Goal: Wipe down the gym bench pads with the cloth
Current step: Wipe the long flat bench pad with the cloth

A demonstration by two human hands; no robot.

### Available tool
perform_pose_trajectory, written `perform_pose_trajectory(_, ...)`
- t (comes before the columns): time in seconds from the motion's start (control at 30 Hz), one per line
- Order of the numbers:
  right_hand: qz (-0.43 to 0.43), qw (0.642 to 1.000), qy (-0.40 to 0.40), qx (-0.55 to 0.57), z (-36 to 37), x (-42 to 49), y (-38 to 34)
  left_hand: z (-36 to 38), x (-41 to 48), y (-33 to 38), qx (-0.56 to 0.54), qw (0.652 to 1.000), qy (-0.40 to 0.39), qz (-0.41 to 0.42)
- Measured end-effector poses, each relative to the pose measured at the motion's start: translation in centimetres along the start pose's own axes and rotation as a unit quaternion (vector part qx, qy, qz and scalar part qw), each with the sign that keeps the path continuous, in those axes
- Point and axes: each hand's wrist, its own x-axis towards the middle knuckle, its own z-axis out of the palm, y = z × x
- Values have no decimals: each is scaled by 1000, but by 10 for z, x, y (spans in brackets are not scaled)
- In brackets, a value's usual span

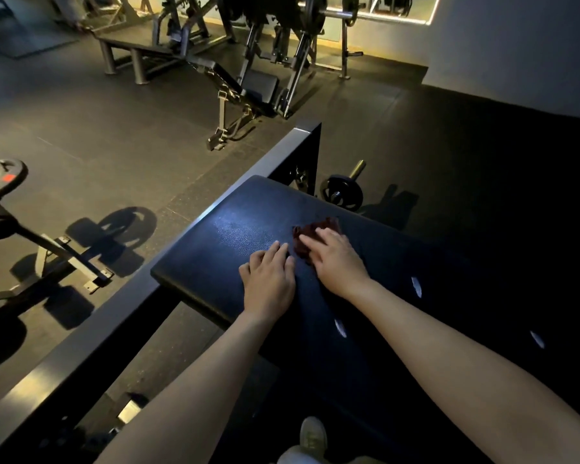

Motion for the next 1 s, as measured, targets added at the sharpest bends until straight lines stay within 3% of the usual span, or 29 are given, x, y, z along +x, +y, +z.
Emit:
perform_pose_trajectory(0.13, 117, 993, 11, 14, -6, 21, 16, 7, 2, -1, 9, 999, 31, -13)
perform_pose_trajectory(0.3, -48, 997, -20, 51, 13, 28, -5, 9, 31, 8, -19, 998, 39, -43)
perform_pose_trajectory(0.37, -62, 996, -31, 50, 5, 39, 6, 10, 46, 12, -13, 999, 26, -32)
perform_pose_trajectory(0.43, -38, 999, -4, 21, -3, 53, 24, 13, 56, 13, 2, 1000, 13, -28)
perform_pose_trajectory(0.57, 89, 995, 32, 42, -7, 71, 42, 20, 55, 10, 29, 999, 38, -13)
perform_pose_trajectory(0.8, -91, 993, -30, 63, 6, 85, 21, 20, 84, 13, -10, 997, 59, -55)
perform_pose_trajectory(1.0, 40, 998, 11, 39, 1, 115, 30, 22, 109, 6, 44, 997, 46, -41)
